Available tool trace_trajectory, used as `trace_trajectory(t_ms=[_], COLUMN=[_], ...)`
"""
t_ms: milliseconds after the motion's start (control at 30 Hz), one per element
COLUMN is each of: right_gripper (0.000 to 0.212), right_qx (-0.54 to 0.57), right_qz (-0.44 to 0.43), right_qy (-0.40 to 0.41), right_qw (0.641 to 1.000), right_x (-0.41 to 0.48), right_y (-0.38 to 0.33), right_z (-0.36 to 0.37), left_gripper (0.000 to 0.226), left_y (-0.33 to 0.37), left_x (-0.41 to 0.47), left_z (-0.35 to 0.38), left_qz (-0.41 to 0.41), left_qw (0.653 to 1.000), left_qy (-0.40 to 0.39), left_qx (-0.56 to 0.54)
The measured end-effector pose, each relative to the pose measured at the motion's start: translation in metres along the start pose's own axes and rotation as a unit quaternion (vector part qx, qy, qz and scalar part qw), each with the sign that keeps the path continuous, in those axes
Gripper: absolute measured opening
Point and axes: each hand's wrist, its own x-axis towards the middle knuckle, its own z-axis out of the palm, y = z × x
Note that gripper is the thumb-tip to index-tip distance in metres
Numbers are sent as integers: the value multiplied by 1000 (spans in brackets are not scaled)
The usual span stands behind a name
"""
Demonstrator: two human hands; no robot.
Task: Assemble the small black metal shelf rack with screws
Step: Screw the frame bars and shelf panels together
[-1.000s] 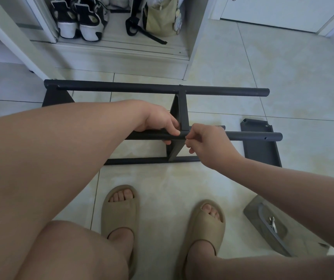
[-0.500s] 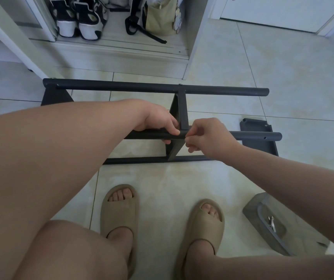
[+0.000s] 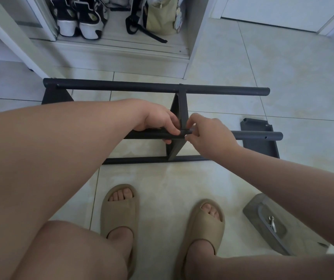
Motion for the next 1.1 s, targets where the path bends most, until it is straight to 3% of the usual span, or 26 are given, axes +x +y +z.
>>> trace_trajectory(t_ms=[100,300,533,733,833,933,1000,1100], right_gripper=[22,34,31,37,46,52,54,53], right_qx=[-70,-12,8,-3,-32,-43,-69,-134], right_qz=[-69,22,23,-18,-68,-73,-70,-60], right_qy=[31,-26,-15,-32,-41,-13,6,8], right_qw=[995,999,1000,999,996,996,995,989], right_x=[-1,-2,-1,-6,-19,-41,-57,-84], right_y=[3,14,12,20,35,61,81,119], right_z=[6,-1,3,1,-4,-17,-24,-31], left_gripper=[22,15,24,14,25,46,33,17], left_y=[-1,-1,1,6,12,28,42,70], left_x=[0,-2,-7,-14,-9,-9,-11,-13], left_z=[1,2,-3,4,10,19,30,59], left_qz=[8,22,16,10,-21,-13,55,190], left_qw=[1000,999,999,995,988,944,905,882], left_qy=[11,23,22,63,140,303,376,368], left_qx=[-2,6,29,72,57,132,191,226])
